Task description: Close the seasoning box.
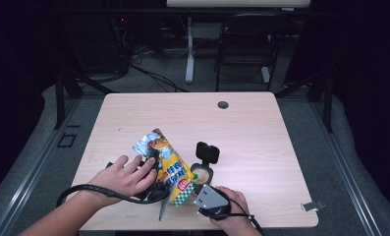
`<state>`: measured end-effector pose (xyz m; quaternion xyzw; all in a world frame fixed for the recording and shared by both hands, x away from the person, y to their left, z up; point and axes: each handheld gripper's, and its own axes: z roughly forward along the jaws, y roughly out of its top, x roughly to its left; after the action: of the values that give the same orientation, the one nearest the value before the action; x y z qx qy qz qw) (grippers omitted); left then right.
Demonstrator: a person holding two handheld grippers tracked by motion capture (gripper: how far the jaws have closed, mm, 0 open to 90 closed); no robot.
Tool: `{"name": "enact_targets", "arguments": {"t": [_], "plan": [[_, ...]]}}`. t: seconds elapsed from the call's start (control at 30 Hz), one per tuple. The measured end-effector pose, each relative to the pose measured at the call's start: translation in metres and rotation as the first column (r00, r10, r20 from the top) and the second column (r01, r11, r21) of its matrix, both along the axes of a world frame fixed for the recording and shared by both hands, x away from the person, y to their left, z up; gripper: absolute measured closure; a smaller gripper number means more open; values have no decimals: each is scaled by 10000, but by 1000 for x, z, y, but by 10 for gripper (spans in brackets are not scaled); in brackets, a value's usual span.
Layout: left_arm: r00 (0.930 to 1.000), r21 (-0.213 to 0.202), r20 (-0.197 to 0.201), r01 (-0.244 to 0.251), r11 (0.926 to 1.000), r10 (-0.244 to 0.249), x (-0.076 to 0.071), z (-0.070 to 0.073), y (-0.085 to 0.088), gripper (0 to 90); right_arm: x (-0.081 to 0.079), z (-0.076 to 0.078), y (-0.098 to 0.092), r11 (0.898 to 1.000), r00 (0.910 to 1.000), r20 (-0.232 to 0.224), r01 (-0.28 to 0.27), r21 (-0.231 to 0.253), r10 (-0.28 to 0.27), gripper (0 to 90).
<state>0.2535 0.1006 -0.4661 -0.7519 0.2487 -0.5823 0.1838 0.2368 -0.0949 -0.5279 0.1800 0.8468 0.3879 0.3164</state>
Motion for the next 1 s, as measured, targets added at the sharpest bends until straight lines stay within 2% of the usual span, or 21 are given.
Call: {"name": "enact_targets", "arguments": {"t": [0.2, 0.23, 0.6, 0.63, 0.8, 1.0], "plan": [[10000, -47, -97, -19, 10000, 19, -1, -1, 1, 781, 0, 0, 0, 10000, 10000, -2, -22, 12, 22, 900], [10000, -101, -13, 37, 9999, -37, -1, -1, 1, 784, 0, 0, 0, 10000, 10000, -5, -23, 16, 23, 900], [9998, 38, -181, -115, 9999, 116, -3, 0, 1, 802, 0, 0, 0, 10000, 10000, -19, -71, 21, 71, 900], [9999, 33, -105, 6, 10000, -6, -2, 0, 1, 802, 1, 0, 0, 10000, 10000, -18, -73, 26, 73, 900], [9998, 85, -167, -65, 9999, 67, -3, 1, 0, 802, 1, -1, 1, 10000, 10000, -11, -83, 37, 83, 900], [9999, 95, -84, 70, 9999, -69, -3, 2, -1, 803, 1, -1, 1, 10000, 10000, -15, -85, 35, 85, 900]]}}
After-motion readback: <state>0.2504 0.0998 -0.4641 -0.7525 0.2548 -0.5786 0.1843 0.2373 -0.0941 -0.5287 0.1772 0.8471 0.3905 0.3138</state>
